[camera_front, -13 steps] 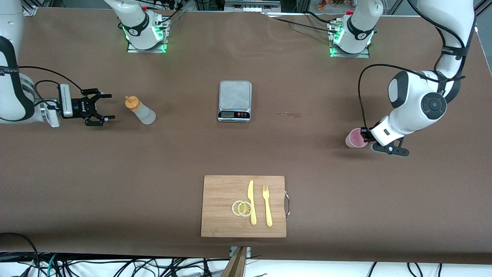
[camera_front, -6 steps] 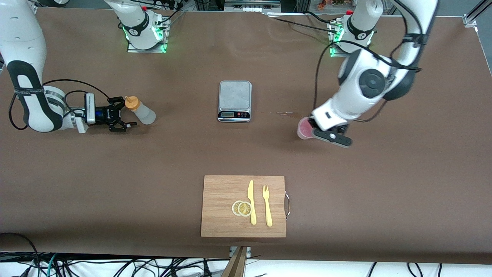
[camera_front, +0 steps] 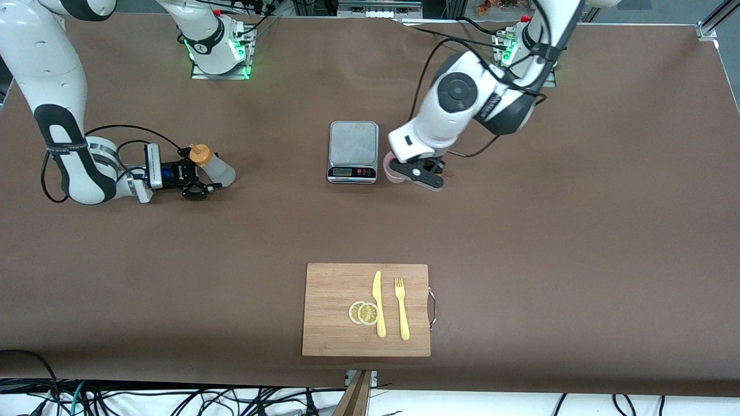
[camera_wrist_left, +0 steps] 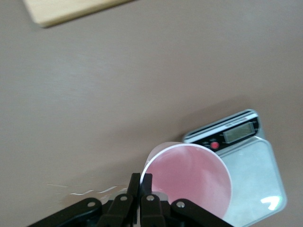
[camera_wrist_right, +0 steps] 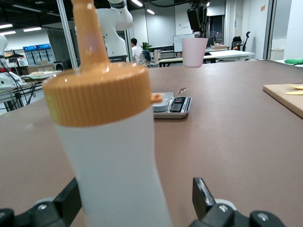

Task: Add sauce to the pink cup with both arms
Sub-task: 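Place the pink cup on the scale while the right gripper grasps the bottle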

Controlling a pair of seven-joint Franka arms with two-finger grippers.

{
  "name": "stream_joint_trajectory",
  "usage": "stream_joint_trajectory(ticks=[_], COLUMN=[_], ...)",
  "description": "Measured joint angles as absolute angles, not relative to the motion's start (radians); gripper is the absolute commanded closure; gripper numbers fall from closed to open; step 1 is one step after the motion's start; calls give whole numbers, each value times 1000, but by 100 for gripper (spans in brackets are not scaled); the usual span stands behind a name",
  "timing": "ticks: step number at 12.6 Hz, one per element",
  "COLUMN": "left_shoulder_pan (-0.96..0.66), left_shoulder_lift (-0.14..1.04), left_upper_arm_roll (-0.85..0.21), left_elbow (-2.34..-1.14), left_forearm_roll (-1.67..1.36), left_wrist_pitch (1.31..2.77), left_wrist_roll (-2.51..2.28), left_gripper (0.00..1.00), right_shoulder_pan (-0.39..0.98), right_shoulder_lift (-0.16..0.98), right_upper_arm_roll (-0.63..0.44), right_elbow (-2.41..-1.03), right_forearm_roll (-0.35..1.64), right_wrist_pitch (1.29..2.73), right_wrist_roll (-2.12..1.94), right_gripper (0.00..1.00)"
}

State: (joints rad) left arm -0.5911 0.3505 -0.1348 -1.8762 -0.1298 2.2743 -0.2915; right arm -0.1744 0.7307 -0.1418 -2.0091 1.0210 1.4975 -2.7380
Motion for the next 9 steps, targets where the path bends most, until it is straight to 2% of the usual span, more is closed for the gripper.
stream_joint_trajectory(ticks=[2, 7, 9], left_shoulder_pan=[-654, -756, -772], left_shoulder_lift=[377, 430, 441], left_upper_arm_roll=[-135, -133, -133], left_elbow=[-1874, -1874, -1874], left_forearm_roll=[-130, -130, -130], left_wrist_pitch=[2310, 2386, 2396], left_wrist_roll=[-321, -351, -352], left_gripper=[100, 100, 100], right_shoulder_pan=[-172, -168, -167], right_shoulder_lift=[741, 741, 741], right_upper_arm_roll=[-133, -114, -107], right_elbow=[-2010, -2009, -2002], right_forearm_roll=[1024, 1041, 1043], right_wrist_pitch=[1496, 1461, 1440], right_wrist_roll=[-2738, -2738, -2737], right_gripper=[35, 69, 69])
